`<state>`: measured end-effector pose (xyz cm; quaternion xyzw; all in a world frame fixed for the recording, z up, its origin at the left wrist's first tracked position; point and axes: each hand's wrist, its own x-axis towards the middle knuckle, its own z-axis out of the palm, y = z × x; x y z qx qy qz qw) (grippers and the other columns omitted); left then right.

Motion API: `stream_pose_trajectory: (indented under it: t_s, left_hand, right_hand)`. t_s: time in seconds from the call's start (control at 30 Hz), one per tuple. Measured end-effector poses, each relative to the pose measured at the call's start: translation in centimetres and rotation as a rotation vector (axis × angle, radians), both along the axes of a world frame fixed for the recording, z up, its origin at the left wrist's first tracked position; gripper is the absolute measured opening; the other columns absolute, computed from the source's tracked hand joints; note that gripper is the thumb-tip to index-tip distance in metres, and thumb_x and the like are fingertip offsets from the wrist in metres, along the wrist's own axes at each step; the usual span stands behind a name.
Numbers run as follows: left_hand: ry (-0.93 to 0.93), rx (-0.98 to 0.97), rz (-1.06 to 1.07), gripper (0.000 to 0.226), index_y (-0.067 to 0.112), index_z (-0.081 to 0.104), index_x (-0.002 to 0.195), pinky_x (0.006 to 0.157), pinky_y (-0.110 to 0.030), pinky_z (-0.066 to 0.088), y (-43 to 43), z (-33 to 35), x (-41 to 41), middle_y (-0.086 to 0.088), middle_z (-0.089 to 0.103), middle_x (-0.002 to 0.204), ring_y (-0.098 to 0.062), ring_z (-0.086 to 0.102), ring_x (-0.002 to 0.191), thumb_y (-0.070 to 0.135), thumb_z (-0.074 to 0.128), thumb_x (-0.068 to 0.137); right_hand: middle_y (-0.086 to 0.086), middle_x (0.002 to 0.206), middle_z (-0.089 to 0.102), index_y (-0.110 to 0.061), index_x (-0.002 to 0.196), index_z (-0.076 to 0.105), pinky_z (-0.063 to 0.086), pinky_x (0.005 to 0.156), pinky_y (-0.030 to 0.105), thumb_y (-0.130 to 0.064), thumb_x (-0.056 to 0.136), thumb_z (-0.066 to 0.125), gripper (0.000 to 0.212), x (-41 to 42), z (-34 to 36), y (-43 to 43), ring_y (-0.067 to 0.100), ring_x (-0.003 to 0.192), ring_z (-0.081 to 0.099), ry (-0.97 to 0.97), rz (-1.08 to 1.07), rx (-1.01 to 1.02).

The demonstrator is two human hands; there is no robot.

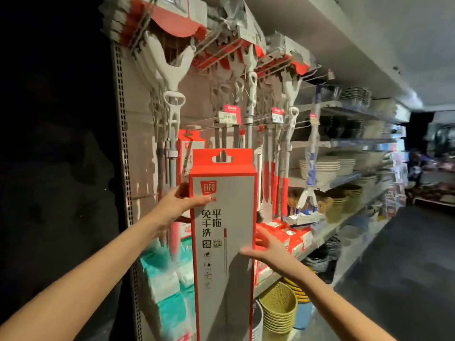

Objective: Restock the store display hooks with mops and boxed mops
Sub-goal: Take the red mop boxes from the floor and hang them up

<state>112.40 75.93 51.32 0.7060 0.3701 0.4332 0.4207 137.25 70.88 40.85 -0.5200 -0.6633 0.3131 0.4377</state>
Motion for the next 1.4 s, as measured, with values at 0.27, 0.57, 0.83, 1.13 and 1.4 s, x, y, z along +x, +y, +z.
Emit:
stream_pose_trajectory:
  t_s: [0.27, 0.57, 0.83, 1.13, 1.4]
  left_hand:
    - [0.028, 0.09, 0.024, 0.042, 0.032, 0.061, 0.1, 0.072, -0.022, 0.052, 13.9, 2.3, 7.5, 0.01, 0.07, 0.095, -0.006, 0.066, 0.088, 0.039, 0.075, 0.061]
    - [0.061, 0.165, 0.241, 0.055, 0.036, 0.062, 0.091, 0.063, -0.018, 0.046, 23.5, 5.1, 10.5, 0.031, 0.068, 0.074, 0.01, 0.065, 0.071, 0.063, 0.077, 0.047]
    - [0.066, 0.189, 0.44, 0.083, 0.033, 0.062, 0.116, 0.1, -0.043, 0.046, 25.9, 6.5, 10.5, 0.012, 0.07, 0.109, -0.011, 0.064, 0.104, 0.068, 0.078, 0.042]
    - [0.035, 0.263, 0.616, 0.067, 0.032, 0.06, 0.117, 0.072, -0.017, 0.046, 25.3, 5.9, 12.9, 0.015, 0.07, 0.104, 0.001, 0.065, 0.095, 0.056, 0.071, 0.056]
    - [-0.001, 0.229, 0.754, 0.075, 0.03, 0.06, 0.117, 0.086, -0.039, 0.053, 26.5, 6.3, 13.0, 0.01, 0.073, 0.102, -0.011, 0.069, 0.094, 0.071, 0.065, 0.055]
  right_hand:
    - [0.001, 0.127, 0.062, -0.024, 0.137, 0.045, 0.049, 0.1, 0.04, -0.04, 0.064, 0.084, 0.084, 8.0, 2.1, 15.4, 0.015, 0.114, 0.061, 0.006, -0.004, 0.057]
    - [0.002, 0.125, 0.064, -0.015, 0.136, 0.047, 0.048, 0.102, 0.038, -0.026, 0.071, 0.083, 0.075, 11.4, 4.7, 29.7, 0.015, 0.113, 0.063, 0.003, 0.129, 0.107]
    - [-0.001, 0.129, 0.062, -0.013, 0.14, 0.042, 0.048, 0.1, 0.034, -0.032, 0.069, 0.082, 0.084, 11.3, 6.7, 37.6, 0.014, 0.115, 0.061, -0.03, 0.334, 0.166]
    - [-0.013, 0.123, 0.061, -0.022, 0.139, 0.041, 0.04, 0.082, 0.003, -0.006, 0.08, 0.074, 0.069, 11.4, 6.3, 42.6, -0.011, 0.1, 0.059, 0.012, 0.557, 0.239]
    - [0.005, 0.124, 0.063, -0.027, 0.135, 0.047, 0.051, 0.096, 0.031, -0.036, 0.075, 0.077, 0.068, 9.9, 6.5, 44.6, 0.024, 0.108, 0.064, 0.036, 0.702, 0.216]
